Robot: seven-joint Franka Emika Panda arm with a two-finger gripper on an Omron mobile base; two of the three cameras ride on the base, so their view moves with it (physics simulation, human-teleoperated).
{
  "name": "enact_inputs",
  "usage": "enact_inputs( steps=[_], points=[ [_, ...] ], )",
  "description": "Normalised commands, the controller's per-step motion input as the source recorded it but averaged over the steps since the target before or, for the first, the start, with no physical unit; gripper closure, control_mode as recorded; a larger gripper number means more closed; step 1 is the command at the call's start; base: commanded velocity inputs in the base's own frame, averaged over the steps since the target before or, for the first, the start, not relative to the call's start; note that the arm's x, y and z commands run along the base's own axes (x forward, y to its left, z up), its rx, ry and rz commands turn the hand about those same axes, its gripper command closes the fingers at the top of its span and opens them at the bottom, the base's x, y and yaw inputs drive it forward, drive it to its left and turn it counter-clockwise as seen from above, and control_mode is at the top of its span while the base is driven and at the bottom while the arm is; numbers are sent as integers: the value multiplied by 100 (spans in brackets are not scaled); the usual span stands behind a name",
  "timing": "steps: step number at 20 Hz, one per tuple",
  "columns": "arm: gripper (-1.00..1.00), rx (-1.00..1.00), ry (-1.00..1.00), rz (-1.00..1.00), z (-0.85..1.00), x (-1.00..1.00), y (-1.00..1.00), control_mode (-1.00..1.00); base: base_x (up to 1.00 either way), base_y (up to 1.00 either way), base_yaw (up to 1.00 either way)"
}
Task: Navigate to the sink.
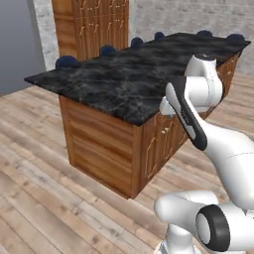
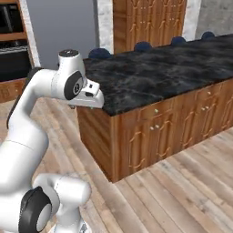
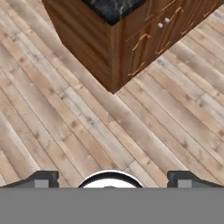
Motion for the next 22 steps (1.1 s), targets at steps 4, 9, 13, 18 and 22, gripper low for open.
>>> enact_inputs(
  steps=[4, 9, 13, 18, 22],
  points=[
    [-100, 0, 0, 0, 0, 0, 0, 100, 18, 37, 84],
    [-100, 0, 0, 0, 0, 0, 0, 100, 32, 38, 80],
    [-100, 0, 0, 0, 0, 0, 0, 100, 72, 13, 77],
    [-100, 0, 0, 0, 0, 0, 0, 100, 100, -6, 68],
    [-100, 0, 0, 0, 0, 0, 0, 100, 100, -42, 57]
  ],
)
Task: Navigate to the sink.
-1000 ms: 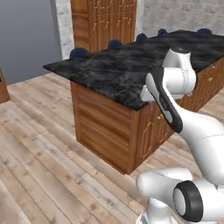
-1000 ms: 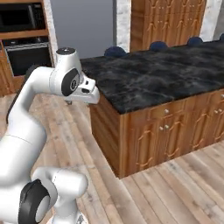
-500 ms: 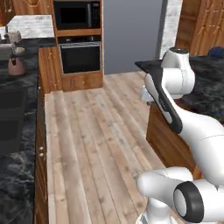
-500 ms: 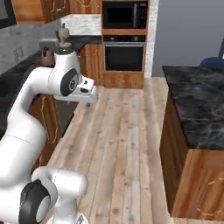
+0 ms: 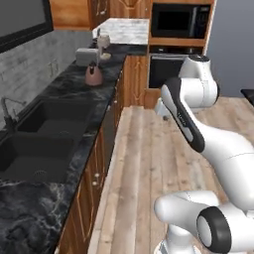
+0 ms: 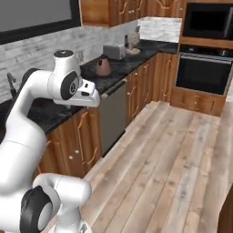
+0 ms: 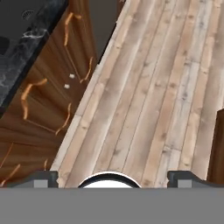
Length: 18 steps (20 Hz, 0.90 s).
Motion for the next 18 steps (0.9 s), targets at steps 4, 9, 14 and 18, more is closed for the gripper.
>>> enact_inputs(
  steps=[4, 9, 14, 18],
  points=[
    [-100, 0, 0, 0, 0, 0, 0, 100, 100, -34, 67],
    [-100, 0, 0, 0, 0, 0, 0, 100, 98, -26, 76],
    [-100, 0, 0, 0, 0, 0, 0, 100, 87, -41, 73],
    [-100, 0, 0, 0, 0, 0, 0, 100, 77, -38, 73]
  ],
)
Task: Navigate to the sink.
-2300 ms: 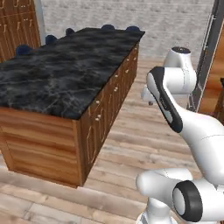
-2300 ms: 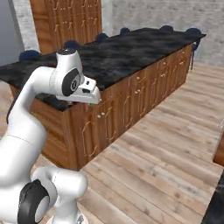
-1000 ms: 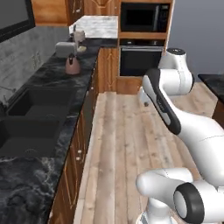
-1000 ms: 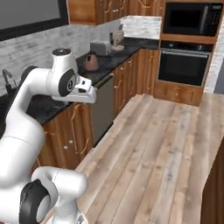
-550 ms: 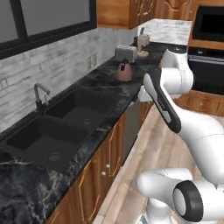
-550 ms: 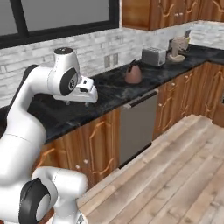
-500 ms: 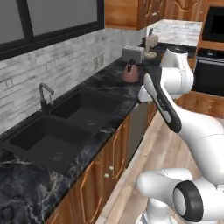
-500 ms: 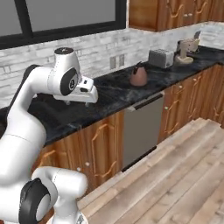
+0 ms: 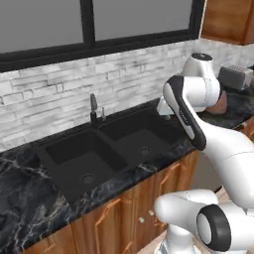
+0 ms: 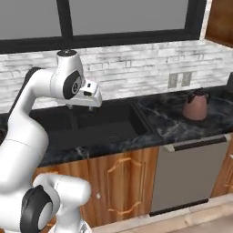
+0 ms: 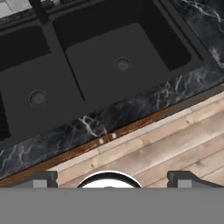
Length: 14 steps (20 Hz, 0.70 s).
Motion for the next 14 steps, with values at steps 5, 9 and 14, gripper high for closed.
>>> enact_inputs(
  steps=[5, 9, 14],
  points=[
    [-100, 0, 0, 0, 0, 0, 0, 100, 59, -64, 66],
    [-100, 0, 0, 0, 0, 0, 0, 100, 50, -85, 54],
    [-100, 0, 0, 0, 0, 0, 0, 100, 41, -32, 42]
  ],
)
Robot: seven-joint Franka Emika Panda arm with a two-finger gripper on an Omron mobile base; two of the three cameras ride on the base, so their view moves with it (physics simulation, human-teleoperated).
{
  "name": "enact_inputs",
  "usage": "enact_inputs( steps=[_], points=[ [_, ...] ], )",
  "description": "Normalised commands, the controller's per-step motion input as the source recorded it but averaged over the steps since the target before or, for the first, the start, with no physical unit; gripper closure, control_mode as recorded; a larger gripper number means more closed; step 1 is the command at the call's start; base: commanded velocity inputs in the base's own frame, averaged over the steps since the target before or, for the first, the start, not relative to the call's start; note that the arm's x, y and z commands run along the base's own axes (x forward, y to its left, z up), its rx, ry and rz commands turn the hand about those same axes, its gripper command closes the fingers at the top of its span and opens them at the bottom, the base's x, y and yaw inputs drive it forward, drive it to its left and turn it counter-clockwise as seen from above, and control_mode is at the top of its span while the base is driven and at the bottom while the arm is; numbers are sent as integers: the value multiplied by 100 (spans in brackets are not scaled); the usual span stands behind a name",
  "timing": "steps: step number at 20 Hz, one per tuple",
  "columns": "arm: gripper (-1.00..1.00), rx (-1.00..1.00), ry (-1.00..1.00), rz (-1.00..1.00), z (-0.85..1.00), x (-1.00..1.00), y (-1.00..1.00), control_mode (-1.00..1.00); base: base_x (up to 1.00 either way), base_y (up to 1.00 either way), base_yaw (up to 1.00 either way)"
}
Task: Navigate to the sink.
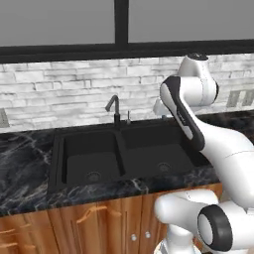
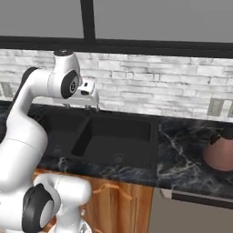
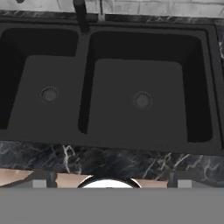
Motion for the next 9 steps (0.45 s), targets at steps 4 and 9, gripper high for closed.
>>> enact_inputs(
  steps=[4, 9],
  points=[
    [-100, 0, 0, 0, 0, 0, 0, 100, 26, -8, 30],
    [-100, 0, 0, 0, 0, 0, 0, 100, 34, -9, 22]
  ],
)
